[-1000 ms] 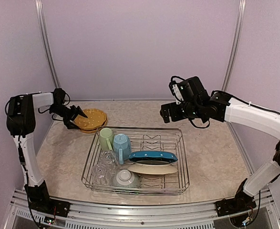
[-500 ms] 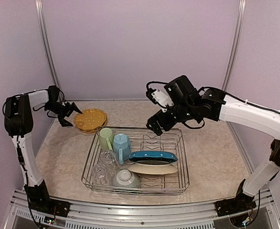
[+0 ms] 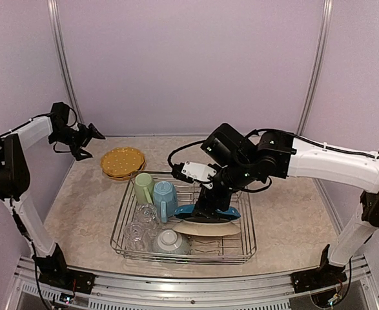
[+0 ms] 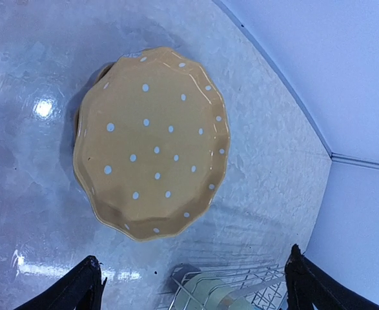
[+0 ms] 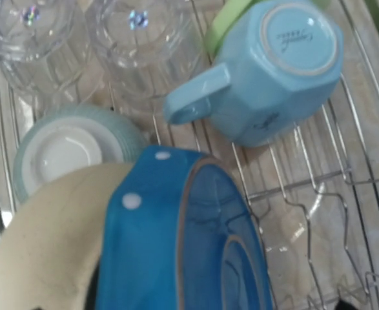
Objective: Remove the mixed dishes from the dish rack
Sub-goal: Grab the plate from the dish rack.
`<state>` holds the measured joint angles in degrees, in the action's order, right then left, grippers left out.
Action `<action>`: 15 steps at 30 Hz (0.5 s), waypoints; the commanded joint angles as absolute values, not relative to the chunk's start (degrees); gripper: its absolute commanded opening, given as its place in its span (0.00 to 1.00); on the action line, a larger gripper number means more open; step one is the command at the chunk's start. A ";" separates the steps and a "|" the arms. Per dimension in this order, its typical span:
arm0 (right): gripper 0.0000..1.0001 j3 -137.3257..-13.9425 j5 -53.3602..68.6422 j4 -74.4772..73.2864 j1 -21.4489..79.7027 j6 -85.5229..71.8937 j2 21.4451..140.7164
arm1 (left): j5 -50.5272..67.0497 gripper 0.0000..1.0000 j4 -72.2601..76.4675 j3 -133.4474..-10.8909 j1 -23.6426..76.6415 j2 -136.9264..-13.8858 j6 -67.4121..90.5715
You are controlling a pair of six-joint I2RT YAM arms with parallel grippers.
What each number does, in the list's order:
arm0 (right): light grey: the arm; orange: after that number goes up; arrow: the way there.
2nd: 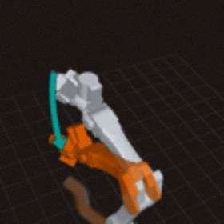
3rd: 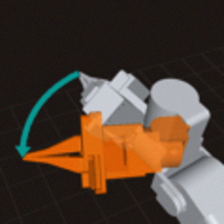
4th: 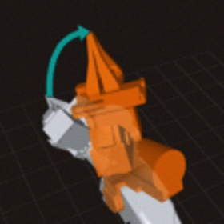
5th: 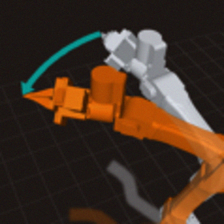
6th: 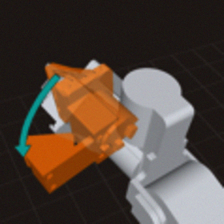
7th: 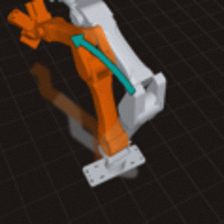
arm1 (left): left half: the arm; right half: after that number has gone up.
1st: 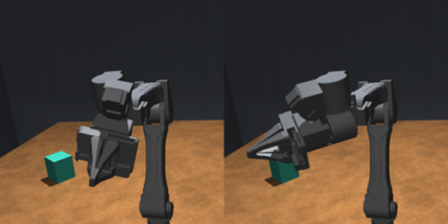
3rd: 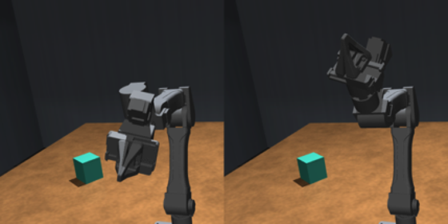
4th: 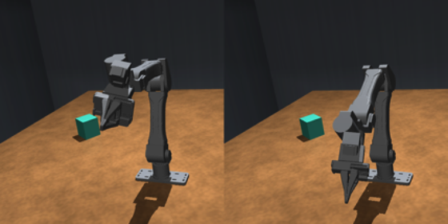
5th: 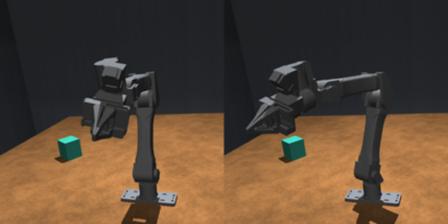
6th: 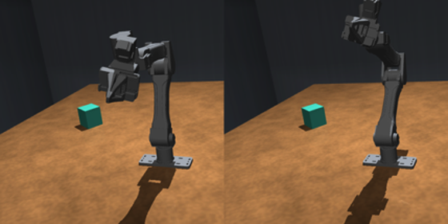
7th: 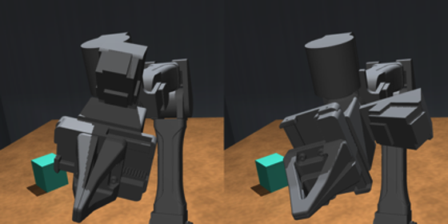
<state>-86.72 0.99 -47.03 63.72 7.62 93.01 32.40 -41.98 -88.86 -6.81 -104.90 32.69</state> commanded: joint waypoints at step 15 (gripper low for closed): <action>0.70 -89.25 -12.48 -53.28 67.58 10.22 100.49 | 20.87 0.96 -28.87 -77.57 -0.38 -85.93 29.98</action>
